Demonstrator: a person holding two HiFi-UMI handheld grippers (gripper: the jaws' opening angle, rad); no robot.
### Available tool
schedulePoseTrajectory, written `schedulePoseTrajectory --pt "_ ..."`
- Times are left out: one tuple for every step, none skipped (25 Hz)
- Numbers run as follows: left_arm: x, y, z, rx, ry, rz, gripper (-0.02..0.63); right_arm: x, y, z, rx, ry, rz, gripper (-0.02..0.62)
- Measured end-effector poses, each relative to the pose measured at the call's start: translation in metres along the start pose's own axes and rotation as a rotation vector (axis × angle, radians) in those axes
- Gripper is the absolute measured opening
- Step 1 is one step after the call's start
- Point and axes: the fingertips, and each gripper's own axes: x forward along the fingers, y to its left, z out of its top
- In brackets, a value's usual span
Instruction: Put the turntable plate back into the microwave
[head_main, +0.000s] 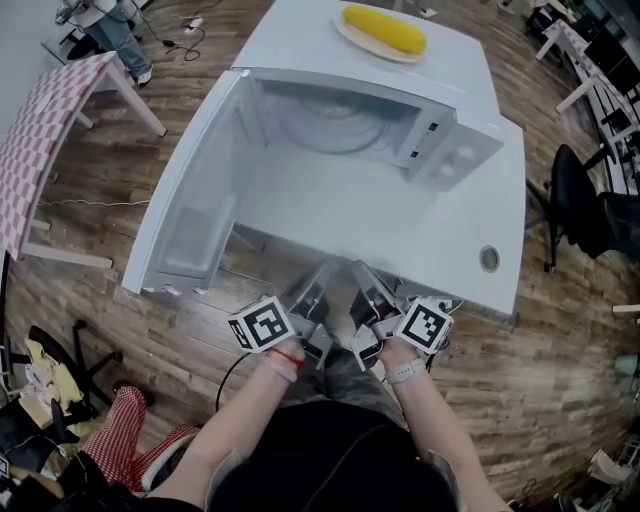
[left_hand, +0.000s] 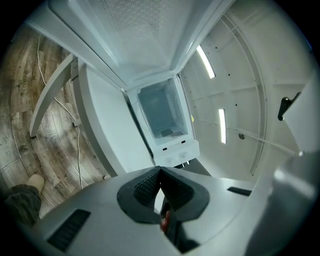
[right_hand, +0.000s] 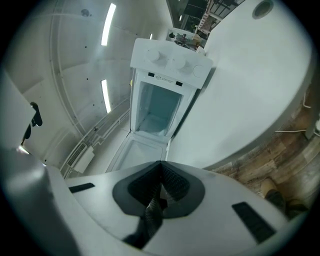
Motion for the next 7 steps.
schedulePoseTrajectory --pt "-0.002 0.000 -0.003 0.001 0.002 0.004 0.012 -0.004 0.000 -0.002 0.006 0.000 0.001 0.020" --pt "-0.005 0.000 -0.006 0.002 0.004 0.007 0.012 -0.007 0.000 -0.005 0.013 0.000 0.001 0.020" --pt "-0.008 -0.001 -0.008 0.002 0.005 0.009 0.012 -0.011 0.000 -0.008 0.021 0.001 0.001 0.020" --pt "-0.012 -0.002 -0.011 0.002 0.006 0.011 0.012 -0.015 0.000 -0.012 0.030 0.001 -0.001 0.020" --pt "-0.016 -0.003 -0.014 0.001 0.007 0.014 0.012 -0.019 0.000 -0.016 0.039 0.001 -0.002 0.020" --pt "-0.020 -0.004 -0.018 0.000 0.009 0.016 0.012 -0.024 0.000 -0.020 0.047 0.000 -0.004 0.020" --pt "-0.023 -0.005 -0.021 -0.001 0.011 0.019 0.012 -0.028 0.000 -0.023 0.055 0.000 -0.005 0.020"
